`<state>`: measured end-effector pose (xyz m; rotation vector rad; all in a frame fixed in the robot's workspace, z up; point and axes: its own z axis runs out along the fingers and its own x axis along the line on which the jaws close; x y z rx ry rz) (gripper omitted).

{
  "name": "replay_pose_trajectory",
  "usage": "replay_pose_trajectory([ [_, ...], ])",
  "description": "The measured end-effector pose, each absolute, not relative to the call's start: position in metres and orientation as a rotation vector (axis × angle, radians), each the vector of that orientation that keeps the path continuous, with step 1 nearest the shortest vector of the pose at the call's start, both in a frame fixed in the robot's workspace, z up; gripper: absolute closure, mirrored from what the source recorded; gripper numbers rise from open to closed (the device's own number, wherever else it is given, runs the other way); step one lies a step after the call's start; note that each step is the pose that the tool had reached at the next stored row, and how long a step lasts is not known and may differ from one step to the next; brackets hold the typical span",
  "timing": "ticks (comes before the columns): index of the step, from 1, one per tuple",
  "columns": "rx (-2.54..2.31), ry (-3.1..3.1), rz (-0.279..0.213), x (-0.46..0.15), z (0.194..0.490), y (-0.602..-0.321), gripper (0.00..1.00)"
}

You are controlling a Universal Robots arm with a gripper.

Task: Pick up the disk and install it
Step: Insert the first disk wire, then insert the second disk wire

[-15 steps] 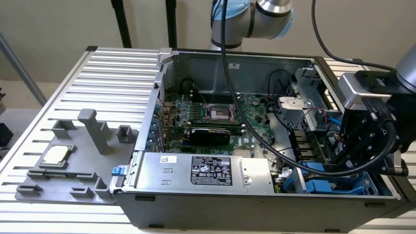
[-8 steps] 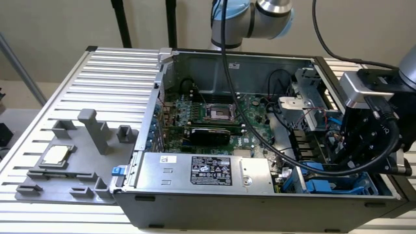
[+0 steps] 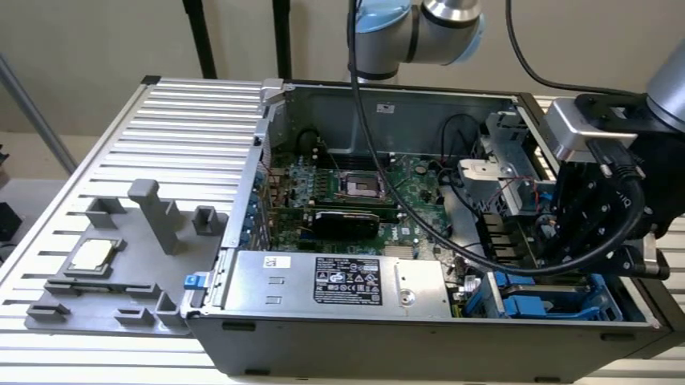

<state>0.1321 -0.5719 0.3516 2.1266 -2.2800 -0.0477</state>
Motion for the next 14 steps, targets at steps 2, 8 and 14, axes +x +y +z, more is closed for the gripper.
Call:
replay_pose_trajectory([
  [2, 2.127, -2.280, -0.046, 0.1298, 0.3518, -0.5719, 0.76],
  [8, 2.127, -2.280, -0.046, 0.1298, 0.3517, -0.5719, 0.76],
  [14, 2.127, -2.280, -0.046, 0.1298, 0.3517, -0.5719, 0.76],
])
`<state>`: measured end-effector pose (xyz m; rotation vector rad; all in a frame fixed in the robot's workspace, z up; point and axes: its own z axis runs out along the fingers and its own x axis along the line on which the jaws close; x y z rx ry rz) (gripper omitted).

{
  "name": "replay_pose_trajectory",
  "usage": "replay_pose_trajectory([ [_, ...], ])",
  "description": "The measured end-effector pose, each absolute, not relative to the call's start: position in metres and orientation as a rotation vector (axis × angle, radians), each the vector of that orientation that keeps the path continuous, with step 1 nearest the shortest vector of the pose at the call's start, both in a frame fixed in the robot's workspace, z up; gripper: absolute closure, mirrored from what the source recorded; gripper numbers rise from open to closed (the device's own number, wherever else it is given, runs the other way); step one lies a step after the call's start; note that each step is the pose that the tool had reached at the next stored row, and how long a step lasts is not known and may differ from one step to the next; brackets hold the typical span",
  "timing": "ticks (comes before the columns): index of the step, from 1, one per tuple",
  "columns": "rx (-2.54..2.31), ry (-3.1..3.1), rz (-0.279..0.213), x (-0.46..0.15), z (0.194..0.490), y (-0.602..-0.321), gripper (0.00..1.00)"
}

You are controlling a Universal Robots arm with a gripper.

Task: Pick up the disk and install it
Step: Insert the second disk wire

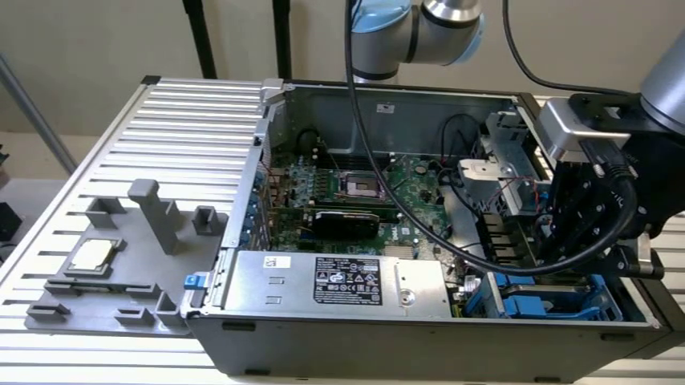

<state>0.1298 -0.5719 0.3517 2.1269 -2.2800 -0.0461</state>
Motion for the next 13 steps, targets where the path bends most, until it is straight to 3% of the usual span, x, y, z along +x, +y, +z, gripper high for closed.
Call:
replay_pose_trajectory([
  [13, 2.125, -2.278, -0.050, 0.135, 0.363, -0.567, 0.76],
])
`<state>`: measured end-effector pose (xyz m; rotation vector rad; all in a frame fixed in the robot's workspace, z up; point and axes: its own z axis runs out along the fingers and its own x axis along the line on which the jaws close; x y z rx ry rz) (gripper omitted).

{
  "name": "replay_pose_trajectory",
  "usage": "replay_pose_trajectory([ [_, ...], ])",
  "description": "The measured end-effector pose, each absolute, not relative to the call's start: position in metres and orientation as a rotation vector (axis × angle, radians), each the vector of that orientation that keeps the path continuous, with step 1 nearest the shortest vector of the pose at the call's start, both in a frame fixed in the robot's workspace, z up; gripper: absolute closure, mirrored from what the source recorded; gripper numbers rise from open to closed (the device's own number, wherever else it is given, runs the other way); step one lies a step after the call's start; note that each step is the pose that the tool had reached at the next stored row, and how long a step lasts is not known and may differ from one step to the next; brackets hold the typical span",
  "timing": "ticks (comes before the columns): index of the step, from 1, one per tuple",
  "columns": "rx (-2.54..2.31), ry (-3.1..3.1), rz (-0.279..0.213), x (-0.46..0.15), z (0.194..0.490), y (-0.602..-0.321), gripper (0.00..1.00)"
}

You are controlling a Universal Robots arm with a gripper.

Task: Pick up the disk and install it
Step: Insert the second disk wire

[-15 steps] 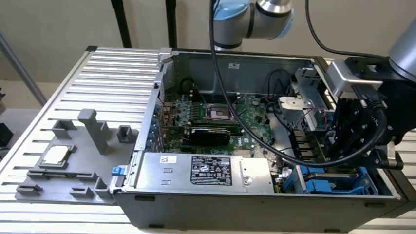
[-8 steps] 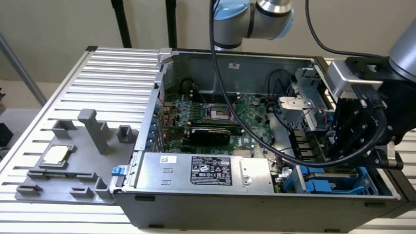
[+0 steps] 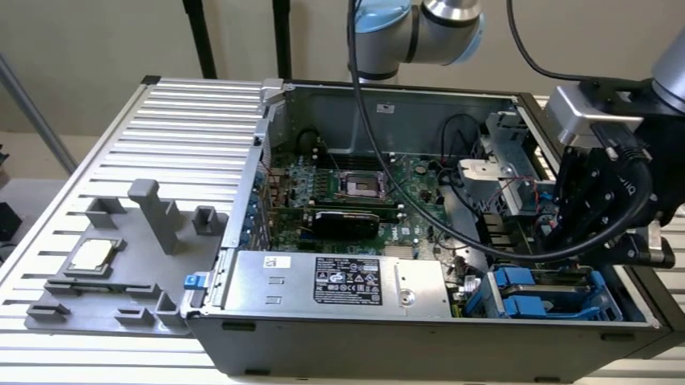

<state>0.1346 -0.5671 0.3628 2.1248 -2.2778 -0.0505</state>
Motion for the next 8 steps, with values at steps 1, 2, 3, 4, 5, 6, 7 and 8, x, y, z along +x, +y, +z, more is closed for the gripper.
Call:
replay_pose_trajectory([
  [1, 2.125, -2.278, -0.051, 0.135, 0.365, -0.566, 0.76],
  [2, 2.124, -2.277, -0.051, 0.136, 0.366, -0.566, 0.76],
  [3, 2.124, -2.277, -0.052, 0.136, 0.368, -0.566, 0.76],
  [4, 2.124, -2.277, -0.053, 0.137, 0.369, -0.565, 0.76],
  [5, 2.123, -2.276, -0.054, 0.138, 0.371, -0.565, 0.76],
  [6, 2.122, -2.275, -0.055, 0.139, 0.373, -0.565, 0.76],
  [7, 2.122, -2.275, -0.056, 0.140, 0.375, -0.564, 0.76],
  [8, 2.122, -2.274, -0.057, 0.141, 0.377, -0.564, 0.74],
])
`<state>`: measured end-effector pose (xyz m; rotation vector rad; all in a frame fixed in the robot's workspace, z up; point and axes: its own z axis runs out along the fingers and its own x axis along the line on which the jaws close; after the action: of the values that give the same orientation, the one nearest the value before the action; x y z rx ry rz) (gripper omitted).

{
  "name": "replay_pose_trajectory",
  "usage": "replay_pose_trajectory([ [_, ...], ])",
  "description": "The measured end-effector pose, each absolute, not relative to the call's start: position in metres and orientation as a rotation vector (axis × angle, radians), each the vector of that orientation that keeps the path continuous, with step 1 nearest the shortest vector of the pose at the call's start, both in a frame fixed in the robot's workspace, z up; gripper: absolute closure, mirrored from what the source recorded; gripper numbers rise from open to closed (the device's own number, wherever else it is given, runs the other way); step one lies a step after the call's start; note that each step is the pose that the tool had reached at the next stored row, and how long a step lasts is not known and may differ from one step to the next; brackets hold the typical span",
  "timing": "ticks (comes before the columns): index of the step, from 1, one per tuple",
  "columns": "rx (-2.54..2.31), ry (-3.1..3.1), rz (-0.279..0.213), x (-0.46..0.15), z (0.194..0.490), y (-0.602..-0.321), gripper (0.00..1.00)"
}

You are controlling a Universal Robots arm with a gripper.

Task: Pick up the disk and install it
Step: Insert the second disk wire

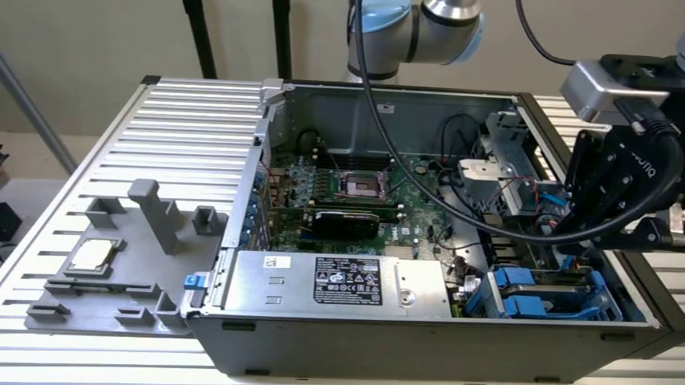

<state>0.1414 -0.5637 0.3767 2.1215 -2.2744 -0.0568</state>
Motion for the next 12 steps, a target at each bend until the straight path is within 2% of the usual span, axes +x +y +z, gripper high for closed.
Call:
replay_pose_trajectory([
  [2, 2.121, -2.274, -0.058, 0.143, 0.379, -0.562, 0.74],
  [3, 2.121, -2.274, -0.057, 0.145, 0.379, -0.561, 0.67],
  [12, 2.109, -2.262, -0.042, 0.157, 0.379, -0.549, 0.67],
])
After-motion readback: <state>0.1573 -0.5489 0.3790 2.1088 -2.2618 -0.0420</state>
